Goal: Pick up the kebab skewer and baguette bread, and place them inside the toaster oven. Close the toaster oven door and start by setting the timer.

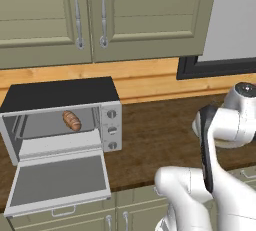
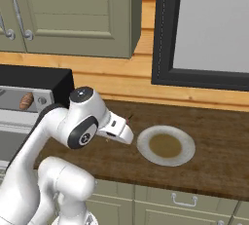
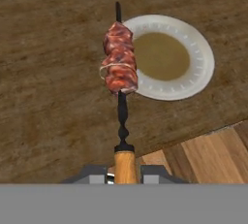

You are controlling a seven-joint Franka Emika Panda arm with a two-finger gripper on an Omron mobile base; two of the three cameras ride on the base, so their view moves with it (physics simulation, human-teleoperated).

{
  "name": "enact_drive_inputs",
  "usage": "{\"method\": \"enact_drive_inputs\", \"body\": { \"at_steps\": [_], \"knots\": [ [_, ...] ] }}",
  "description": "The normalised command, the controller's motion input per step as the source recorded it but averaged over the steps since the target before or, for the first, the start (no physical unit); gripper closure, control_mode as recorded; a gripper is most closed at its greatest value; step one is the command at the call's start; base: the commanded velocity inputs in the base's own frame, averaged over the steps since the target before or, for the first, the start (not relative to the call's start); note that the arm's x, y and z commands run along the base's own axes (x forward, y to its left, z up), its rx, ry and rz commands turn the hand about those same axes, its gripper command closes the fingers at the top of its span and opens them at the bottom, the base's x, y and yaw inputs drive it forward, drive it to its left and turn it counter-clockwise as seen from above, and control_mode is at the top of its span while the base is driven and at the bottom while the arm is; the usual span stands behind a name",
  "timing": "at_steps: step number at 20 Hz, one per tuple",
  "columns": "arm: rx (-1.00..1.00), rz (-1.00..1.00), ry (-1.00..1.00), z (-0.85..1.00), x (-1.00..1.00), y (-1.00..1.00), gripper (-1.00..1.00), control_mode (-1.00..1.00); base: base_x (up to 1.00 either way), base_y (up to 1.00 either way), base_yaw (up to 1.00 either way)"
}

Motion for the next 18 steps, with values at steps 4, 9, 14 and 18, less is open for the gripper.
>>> {"method": "enact_drive_inputs", "body": {
  "at_steps": [4, 9, 14, 18],
  "knots": [
    [0.0, 0.13, 0.0, 0.09, -0.01, 0.82, 1.0, -1.0, 0.0, 0.0, 0.0],
    [0.0, 0.19, 0.0, 0.12, 0.0, 0.72, 1.0, -1.0, 0.0, 0.0, 0.0],
    [0.0, 0.13, -0.03, 0.05, -0.28, 0.63, 1.0, -1.0, 0.0, 0.0, 0.0],
    [0.0, 0.06, -0.16, 0.0, -0.47, 0.68, 1.0, -1.0, 0.0, 0.0, 0.0]
  ]
}}
